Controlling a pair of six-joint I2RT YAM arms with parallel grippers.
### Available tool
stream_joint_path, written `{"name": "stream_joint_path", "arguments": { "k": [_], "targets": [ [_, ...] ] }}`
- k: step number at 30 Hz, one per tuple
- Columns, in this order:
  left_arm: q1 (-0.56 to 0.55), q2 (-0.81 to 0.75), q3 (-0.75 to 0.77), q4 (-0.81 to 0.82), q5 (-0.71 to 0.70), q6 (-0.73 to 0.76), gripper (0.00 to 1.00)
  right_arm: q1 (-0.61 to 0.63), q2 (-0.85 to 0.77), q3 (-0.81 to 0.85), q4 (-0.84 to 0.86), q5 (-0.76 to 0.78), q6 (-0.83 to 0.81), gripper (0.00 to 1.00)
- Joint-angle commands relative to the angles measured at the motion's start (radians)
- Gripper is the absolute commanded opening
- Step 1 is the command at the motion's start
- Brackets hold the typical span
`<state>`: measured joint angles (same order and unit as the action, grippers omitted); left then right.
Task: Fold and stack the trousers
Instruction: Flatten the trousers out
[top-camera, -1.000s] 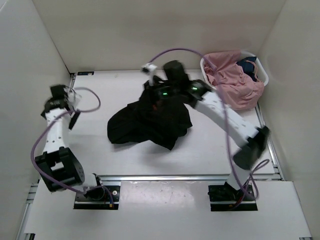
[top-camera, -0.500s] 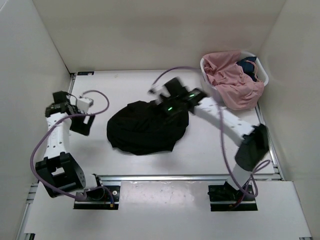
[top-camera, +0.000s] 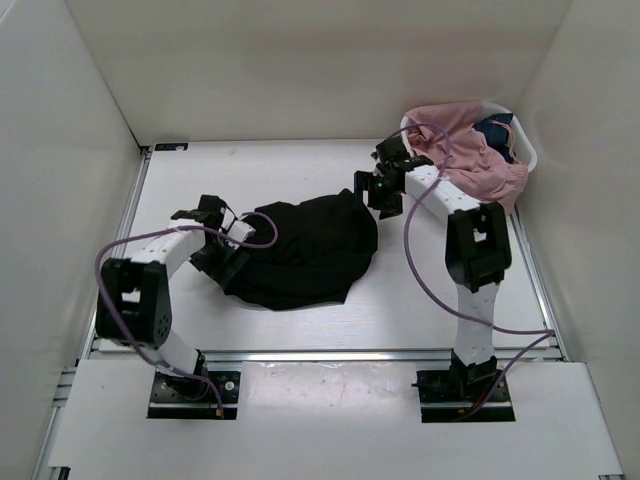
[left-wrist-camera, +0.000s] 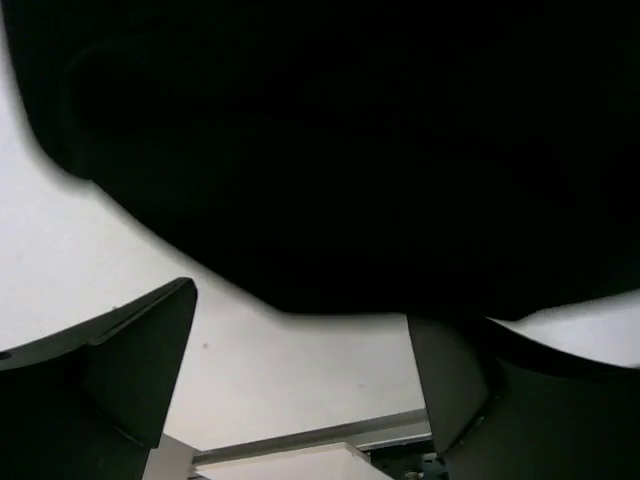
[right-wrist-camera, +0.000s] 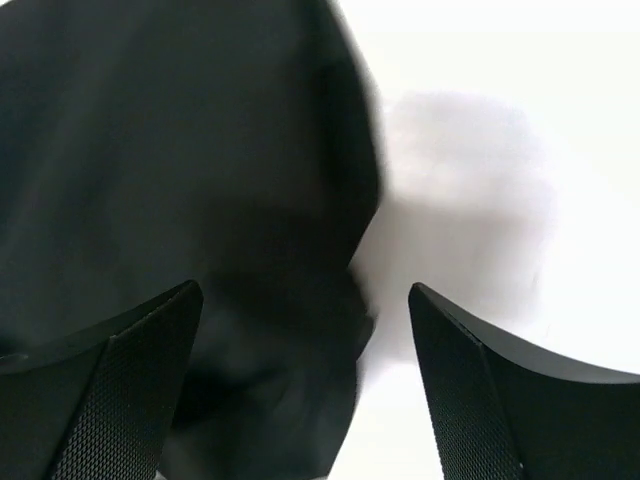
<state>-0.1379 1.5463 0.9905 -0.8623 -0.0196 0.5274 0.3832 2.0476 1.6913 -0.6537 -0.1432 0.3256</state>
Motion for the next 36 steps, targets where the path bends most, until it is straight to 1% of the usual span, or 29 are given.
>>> {"name": "stream_joint_path", "arguments": {
  "k": [1,2,3,4,5,6,7,8,9,10,12,15,16,18,20,21,22,23,25,26,27,28,30,31,32,33,34,35,36],
  "targets": [
    [-0.002,0.072,-0.006,0.071,-0.077,-0.040,0.91,-0.004,0.096,0.129,-0.024,0.024,0.006,0.88],
    [-0.002,0.087,-0.006,0.081,-0.077,-0.040,0.85,-0.004,0.117,0.130,-0.024,0.036,0.006,0.88],
    [-0.002,0.100,-0.006,0.082,-0.077,-0.049,0.72,-0.004,0.134,0.140,-0.024,0.036,0.016,0.88],
    [-0.011,0.119,-0.006,0.082,-0.066,-0.049,0.64,-0.004,0.147,0.140,-0.024,0.036,0.026,0.87],
    [-0.011,0.120,-0.006,0.082,-0.066,-0.049,0.54,-0.004,0.157,0.140,-0.015,0.025,0.026,0.79],
    [-0.011,0.129,-0.015,0.082,-0.053,-0.049,0.28,-0.004,0.157,0.140,0.002,-0.017,0.026,0.70],
    [-0.011,0.129,-0.015,0.082,-0.052,-0.058,0.14,-0.004,0.128,0.105,0.021,-0.018,0.039,0.59],
    [-0.011,0.129,-0.026,0.082,-0.052,-0.058,0.14,-0.004,0.111,0.093,0.054,-0.018,0.039,0.46],
    [-0.011,0.129,-0.026,0.082,-0.052,-0.058,0.14,-0.004,0.077,0.093,0.054,-0.018,0.053,0.15],
    [-0.011,0.120,-0.026,0.082,-0.075,-0.058,0.14,-0.004,0.057,0.093,0.054,0.022,0.062,0.00],
    [0.016,0.095,0.006,0.082,-0.168,-0.058,0.14,-0.004,-0.013,0.128,0.054,0.066,0.053,0.00],
    [0.101,0.031,0.176,0.091,-0.238,-0.024,0.14,-0.004,-0.137,0.182,0.020,0.224,0.053,0.00],
    [0.169,0.018,0.314,0.091,-0.262,0.002,0.14,-0.004,-0.171,0.218,0.009,0.250,0.053,0.00],
    [0.228,0.006,0.455,0.091,-0.273,0.037,0.14,-0.004,-0.266,0.255,0.009,0.277,0.053,0.00],
    [0.285,-0.003,0.628,0.045,-0.273,0.095,0.14,-0.004,-0.347,0.287,0.000,0.268,0.075,0.00],
    [0.294,-0.003,0.667,0.028,-0.273,0.114,0.14,-0.004,-0.371,0.297,-0.012,0.254,0.090,0.00],
    [0.294,-0.017,0.692,-0.004,-0.284,0.143,0.14,-0.004,-0.397,0.297,-0.023,0.234,0.128,0.00],
    [0.294,-0.028,0.706,-0.017,-0.284,0.154,0.14,-0.004,-0.450,0.248,-0.023,0.209,0.150,0.00],
    [0.294,-0.080,0.679,-0.041,-0.269,0.164,0.14,0.026,-0.510,0.176,0.028,0.136,0.188,0.00],
    [0.294,-0.098,0.656,-0.052,-0.255,0.164,0.14,0.092,-0.568,0.138,0.055,0.136,0.202,0.00],
    [0.281,-0.138,0.590,-0.052,-0.255,0.164,0.14,0.141,-0.590,0.076,0.099,0.136,0.202,0.00],
    [0.281,-0.153,0.558,-0.052,-0.264,0.164,0.14,0.257,-0.601,0.062,0.111,0.154,0.202,0.00],
    [0.281,-0.173,0.491,-0.052,-0.273,0.149,0.18,0.385,-0.580,0.083,0.120,0.188,0.136,0.00],
    [0.281,-0.173,0.478,-0.052,-0.282,0.149,0.18,0.498,-0.549,0.115,0.067,0.188,0.106,0.00],
    [0.281,-0.173,0.468,-0.052,-0.283,0.125,0.18,0.550,-0.459,0.164,0.010,0.188,0.013,0.03],
    [0.281,-0.173,0.468,-0.052,-0.283,0.115,0.18,0.641,-0.404,0.283,-0.146,0.223,-0.044,0.13],
    [0.281,-0.173,0.458,-0.052,-0.283,0.115,0.18,0.684,-0.347,0.345,-0.234,0.223,-0.100,0.13],
    [0.281,-0.173,0.458,-0.052,-0.283,0.102,0.19,0.721,-0.249,0.393,-0.312,0.308,-0.149,0.23],
    [0.281,-0.173,0.447,-0.052,-0.283,0.088,0.19,0.773,-0.216,0.396,-0.370,0.362,-0.208,0.29]
  ]
}}
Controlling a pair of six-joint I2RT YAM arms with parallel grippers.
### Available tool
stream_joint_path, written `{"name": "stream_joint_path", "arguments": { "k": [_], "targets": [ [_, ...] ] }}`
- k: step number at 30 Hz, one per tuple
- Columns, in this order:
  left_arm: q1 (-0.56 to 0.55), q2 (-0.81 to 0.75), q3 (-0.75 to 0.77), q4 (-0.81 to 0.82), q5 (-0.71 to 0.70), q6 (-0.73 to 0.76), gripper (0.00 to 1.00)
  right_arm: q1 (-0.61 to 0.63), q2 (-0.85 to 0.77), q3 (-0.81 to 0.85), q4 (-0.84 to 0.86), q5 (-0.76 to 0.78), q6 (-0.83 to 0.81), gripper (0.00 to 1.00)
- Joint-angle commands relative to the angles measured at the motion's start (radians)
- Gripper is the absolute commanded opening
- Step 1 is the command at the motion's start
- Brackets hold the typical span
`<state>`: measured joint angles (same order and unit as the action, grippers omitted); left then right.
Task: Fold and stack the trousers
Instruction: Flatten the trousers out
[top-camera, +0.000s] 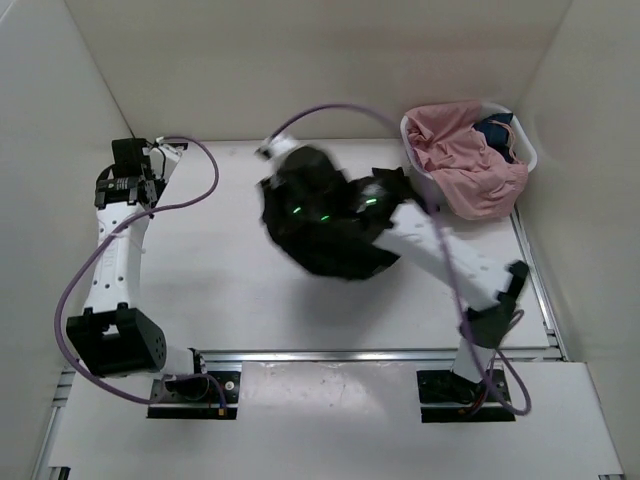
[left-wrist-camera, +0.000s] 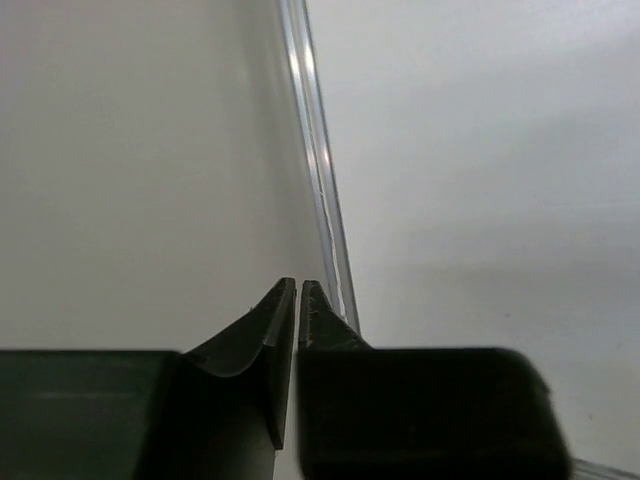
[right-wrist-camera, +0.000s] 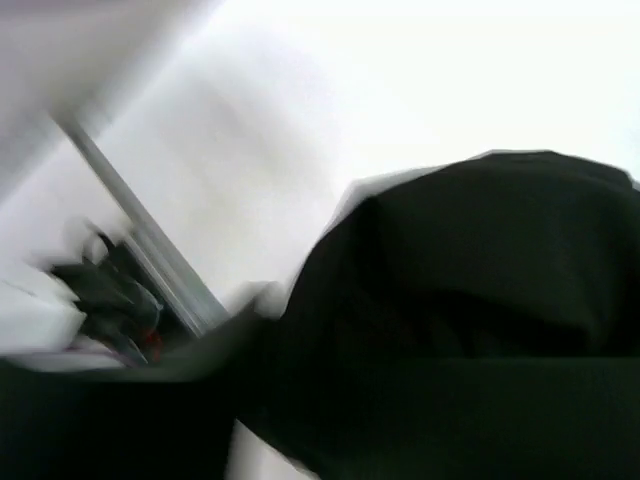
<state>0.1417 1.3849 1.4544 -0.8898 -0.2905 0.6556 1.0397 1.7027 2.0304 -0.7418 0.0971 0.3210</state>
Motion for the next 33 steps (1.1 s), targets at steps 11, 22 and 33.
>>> {"name": "stream_joint_path", "arguments": {
  "k": [11,22,33],
  "targets": [
    [0.030,-0.064,-0.206,-0.006,0.036,-0.060,0.29,-0.061,-0.234,-0.602,0.051,0.081,0.002,0.89],
    [-0.134,-0.095,-0.446,-0.103,0.284,-0.076,0.68,0.014,-0.161,-0.749,-0.014,-0.103,-0.189,0.86],
    [-0.390,0.034,-0.557,-0.011,0.409,-0.200,0.79,-0.204,-0.002,-0.981,0.117,-0.091,0.032,0.57]
  ]
}}
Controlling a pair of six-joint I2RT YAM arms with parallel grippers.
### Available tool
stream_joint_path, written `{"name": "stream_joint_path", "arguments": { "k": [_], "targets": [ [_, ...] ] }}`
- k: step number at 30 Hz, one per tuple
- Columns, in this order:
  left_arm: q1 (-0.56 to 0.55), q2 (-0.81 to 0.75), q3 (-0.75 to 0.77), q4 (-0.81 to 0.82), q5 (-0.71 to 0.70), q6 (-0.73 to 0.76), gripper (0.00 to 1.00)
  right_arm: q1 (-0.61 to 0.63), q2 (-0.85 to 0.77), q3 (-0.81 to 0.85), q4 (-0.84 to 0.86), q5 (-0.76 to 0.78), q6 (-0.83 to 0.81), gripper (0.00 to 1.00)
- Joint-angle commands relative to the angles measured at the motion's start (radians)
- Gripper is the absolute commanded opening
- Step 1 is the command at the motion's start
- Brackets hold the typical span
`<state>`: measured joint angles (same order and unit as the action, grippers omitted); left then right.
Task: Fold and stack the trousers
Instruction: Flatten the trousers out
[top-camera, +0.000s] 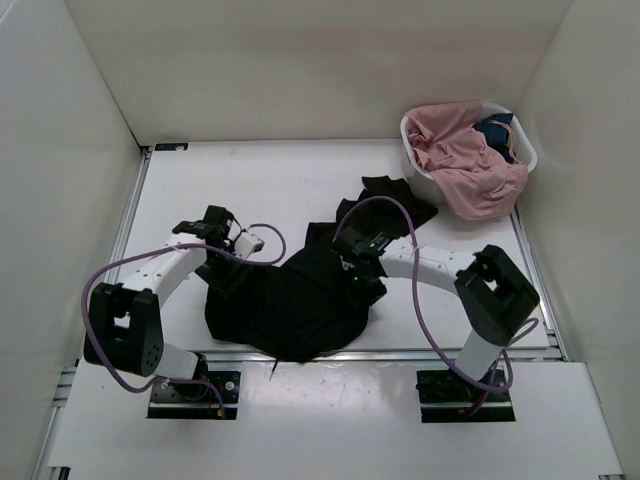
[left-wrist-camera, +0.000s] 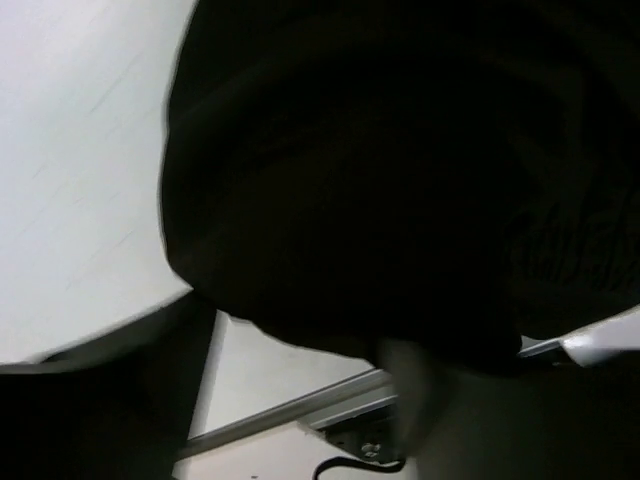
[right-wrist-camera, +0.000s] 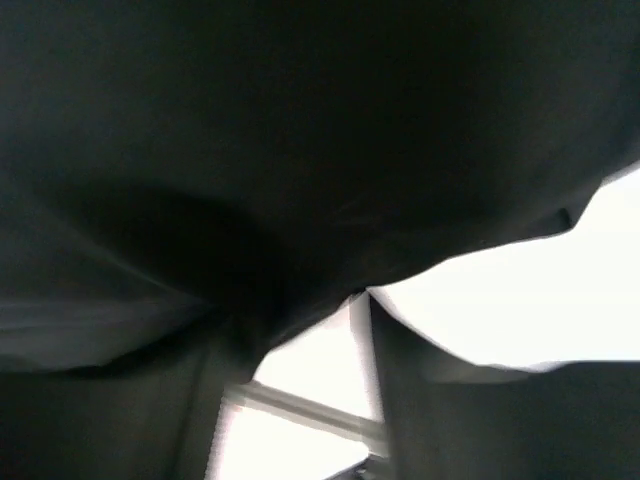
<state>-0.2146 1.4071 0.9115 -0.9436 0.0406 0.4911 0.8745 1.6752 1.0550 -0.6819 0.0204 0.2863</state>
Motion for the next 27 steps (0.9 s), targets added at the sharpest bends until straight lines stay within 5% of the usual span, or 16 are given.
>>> {"name": "stream_joint_path", "arguments": {
  "k": [1,3,5,9,12,14,15,16,17,23,27],
  "targets": [
    [-0.045,0.022,-0.014,0.043,0.087,-0.036,0.65,-0.051,0.064,0.008,0.058,0.005,0.067,0.42],
    [-0.063,0.041,-0.023,0.043,0.087,-0.045,0.42,-0.098,0.125,0.086,0.032,0.021,0.053,0.05],
    [-0.074,0.050,-0.011,0.028,0.102,-0.045,0.15,-0.133,0.165,0.225,-0.001,0.056,0.019,0.00],
    [-0.092,-0.055,0.044,-0.072,0.272,0.047,0.14,-0.247,0.305,0.572,-0.105,0.121,-0.039,0.00],
    [-0.146,-0.157,0.072,-0.182,0.418,0.135,0.32,-0.269,0.412,0.897,-0.149,0.061,-0.099,0.00],
    [-0.146,-0.181,0.086,-0.240,0.470,0.164,0.43,-0.269,0.451,1.020,-0.171,0.015,-0.136,0.30],
    [-0.146,-0.181,0.095,-0.251,0.481,0.173,0.47,-0.256,0.463,1.086,-0.185,-0.002,-0.165,0.60],
    [-0.146,-0.191,0.095,-0.251,0.481,0.188,0.50,-0.256,0.463,1.086,-0.185,-0.002,-0.165,0.78],
    [-0.146,-0.191,0.104,-0.262,0.472,0.188,0.55,-0.247,0.422,1.077,-0.185,0.028,-0.165,0.88],
    [-0.007,-0.258,0.171,-0.109,0.349,0.025,0.65,-0.250,0.030,0.564,0.112,0.056,-0.016,0.92],
    [0.122,-0.258,0.119,0.038,0.177,-0.130,0.69,-0.105,-0.077,0.337,0.199,0.017,-0.006,0.89]
  ]
}}
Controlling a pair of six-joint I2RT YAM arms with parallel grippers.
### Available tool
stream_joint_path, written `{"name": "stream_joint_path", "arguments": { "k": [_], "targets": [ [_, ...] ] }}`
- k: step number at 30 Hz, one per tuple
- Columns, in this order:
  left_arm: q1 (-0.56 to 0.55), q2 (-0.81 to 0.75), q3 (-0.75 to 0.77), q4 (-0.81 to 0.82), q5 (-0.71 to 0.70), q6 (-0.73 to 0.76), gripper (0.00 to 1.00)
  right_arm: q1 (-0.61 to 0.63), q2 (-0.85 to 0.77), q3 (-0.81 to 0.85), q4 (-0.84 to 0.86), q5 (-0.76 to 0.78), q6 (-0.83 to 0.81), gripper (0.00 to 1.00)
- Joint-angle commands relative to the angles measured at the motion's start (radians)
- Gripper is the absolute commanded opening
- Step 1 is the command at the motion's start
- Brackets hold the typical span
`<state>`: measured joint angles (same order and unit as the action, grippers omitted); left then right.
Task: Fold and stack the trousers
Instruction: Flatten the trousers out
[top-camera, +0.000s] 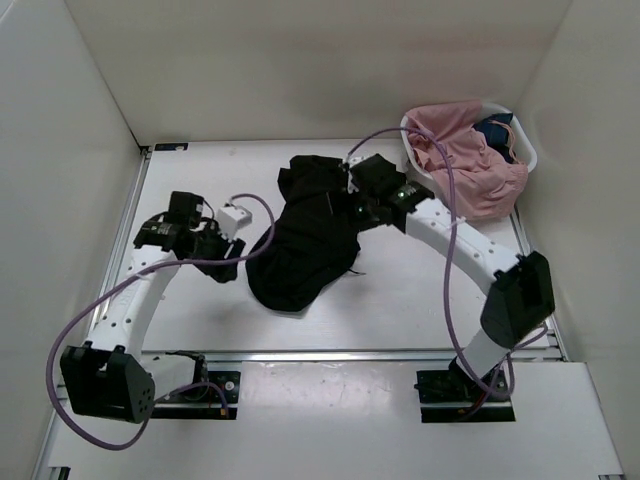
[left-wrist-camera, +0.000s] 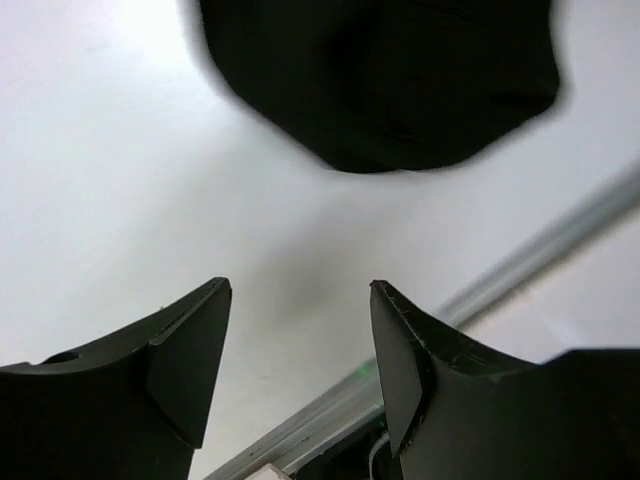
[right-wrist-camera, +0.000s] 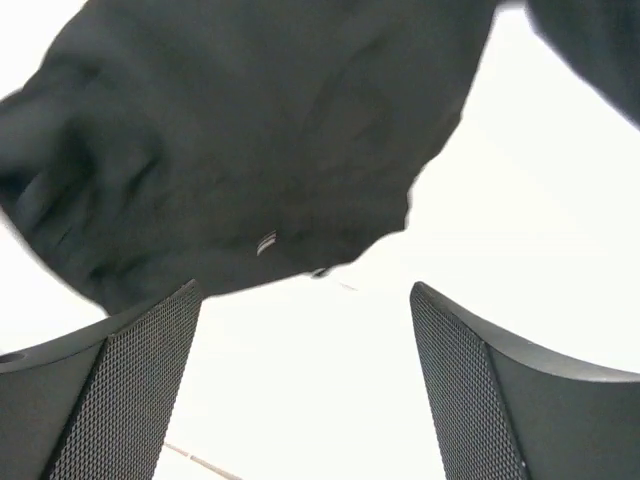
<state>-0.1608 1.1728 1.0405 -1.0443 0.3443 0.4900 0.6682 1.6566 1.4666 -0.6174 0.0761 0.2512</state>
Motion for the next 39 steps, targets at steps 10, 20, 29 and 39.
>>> {"name": "stream_joint_path", "arguments": {
  "k": [10,20,29,39],
  "targets": [
    [0.158,0.033,-0.030,0.176,-0.206,-0.180,0.69,0.416,0.299,0.122,0.021,-0.018,-0.154,0.87],
    [0.167,-0.022,-0.060,0.176,-0.235,-0.149,0.73,0.416,0.456,0.244,0.004,0.105,-0.155,0.78],
    [0.167,-0.022,-0.060,0.176,-0.246,-0.149,0.73,0.393,0.511,0.314,0.015,-0.085,-0.142,0.00],
    [0.167,0.002,-0.017,0.167,-0.295,-0.050,0.73,0.226,-0.058,0.453,-0.154,0.058,-0.024,0.00]
  ]
}}
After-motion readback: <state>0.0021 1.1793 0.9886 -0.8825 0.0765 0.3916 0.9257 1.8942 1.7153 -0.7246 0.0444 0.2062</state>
